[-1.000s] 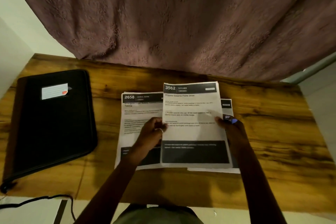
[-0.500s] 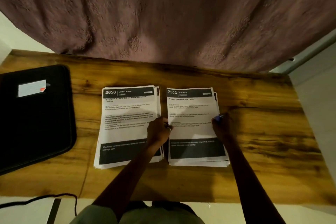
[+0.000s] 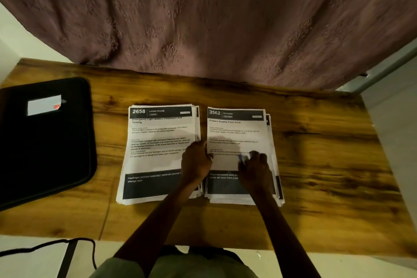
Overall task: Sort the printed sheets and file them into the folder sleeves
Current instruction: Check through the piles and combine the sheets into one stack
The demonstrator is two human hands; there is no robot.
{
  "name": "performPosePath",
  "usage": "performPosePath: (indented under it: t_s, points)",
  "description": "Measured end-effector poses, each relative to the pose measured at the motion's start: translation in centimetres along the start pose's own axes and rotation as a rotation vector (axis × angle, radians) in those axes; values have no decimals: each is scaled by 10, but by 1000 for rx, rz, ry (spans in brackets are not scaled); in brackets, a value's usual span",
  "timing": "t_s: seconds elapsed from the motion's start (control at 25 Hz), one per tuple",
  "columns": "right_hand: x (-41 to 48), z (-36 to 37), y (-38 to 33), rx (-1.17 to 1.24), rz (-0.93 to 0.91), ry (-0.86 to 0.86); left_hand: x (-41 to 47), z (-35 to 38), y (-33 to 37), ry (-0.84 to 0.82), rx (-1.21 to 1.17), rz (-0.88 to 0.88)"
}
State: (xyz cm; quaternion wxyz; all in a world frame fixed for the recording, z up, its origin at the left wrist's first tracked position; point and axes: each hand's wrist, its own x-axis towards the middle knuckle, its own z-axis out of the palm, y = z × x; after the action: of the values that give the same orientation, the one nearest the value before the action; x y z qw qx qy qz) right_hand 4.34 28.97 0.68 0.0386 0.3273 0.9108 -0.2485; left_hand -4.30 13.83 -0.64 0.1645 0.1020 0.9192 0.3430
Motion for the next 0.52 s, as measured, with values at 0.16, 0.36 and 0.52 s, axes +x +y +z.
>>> performPosePath:
  t_s: [0.16, 0.36, 0.52]
  points:
    - [-32, 18, -15, -23, 29, -70, -11, -25, -9, 46, 139, 92]
    - [-76, 39, -27, 37, 11, 77, -32, -68, -66, 42, 103, 54]
    - [-97, 62, -38, -28, 2, 109, -55, -92, -112, 57, 124, 76]
